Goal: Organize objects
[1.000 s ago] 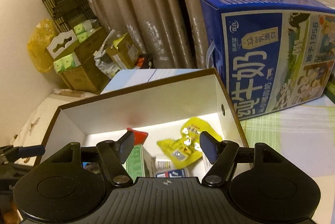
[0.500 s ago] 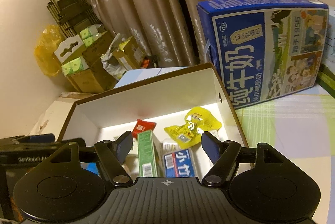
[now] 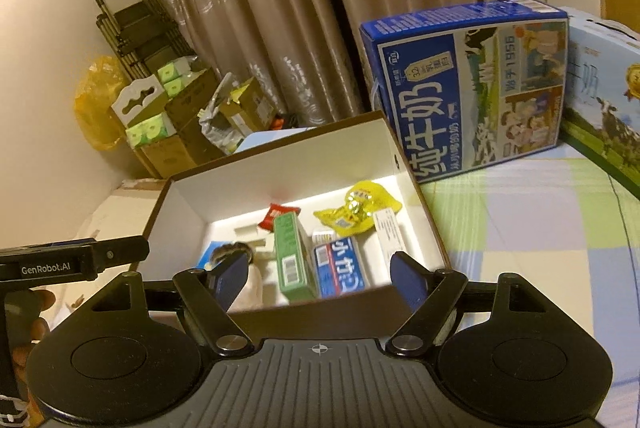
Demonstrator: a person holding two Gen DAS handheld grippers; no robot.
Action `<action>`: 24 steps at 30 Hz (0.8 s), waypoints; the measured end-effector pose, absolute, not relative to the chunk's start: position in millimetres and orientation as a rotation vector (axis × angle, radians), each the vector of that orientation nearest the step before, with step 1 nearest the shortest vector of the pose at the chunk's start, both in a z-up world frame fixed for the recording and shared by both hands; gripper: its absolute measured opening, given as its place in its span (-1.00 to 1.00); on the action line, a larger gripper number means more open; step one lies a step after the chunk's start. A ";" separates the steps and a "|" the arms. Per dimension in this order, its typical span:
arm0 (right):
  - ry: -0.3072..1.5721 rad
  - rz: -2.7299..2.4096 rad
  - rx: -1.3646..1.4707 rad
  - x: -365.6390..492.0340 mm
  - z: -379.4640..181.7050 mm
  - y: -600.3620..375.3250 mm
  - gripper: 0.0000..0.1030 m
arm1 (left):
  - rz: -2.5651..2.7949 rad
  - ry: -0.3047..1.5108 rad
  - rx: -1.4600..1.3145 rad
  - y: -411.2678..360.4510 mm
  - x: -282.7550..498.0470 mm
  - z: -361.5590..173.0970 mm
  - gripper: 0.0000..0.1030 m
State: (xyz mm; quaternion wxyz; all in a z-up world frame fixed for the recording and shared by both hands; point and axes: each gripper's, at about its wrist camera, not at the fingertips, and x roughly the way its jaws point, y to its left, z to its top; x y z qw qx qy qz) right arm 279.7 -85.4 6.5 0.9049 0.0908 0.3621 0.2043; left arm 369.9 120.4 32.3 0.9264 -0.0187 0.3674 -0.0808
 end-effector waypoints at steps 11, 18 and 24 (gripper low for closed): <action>0.733 0.425 0.146 218.5 24.7 -99.9 0.47 | -0.142 0.719 -0.017 110.6 295.8 51.5 0.97; 0.750 0.432 0.119 178.3 29.3 -107.7 0.47 | -0.125 0.717 -0.006 102.8 247.2 53.4 0.98; 0.764 0.448 0.110 147.7 33.7 -119.1 0.47 | -0.117 0.730 -0.004 92.4 209.1 52.2 0.98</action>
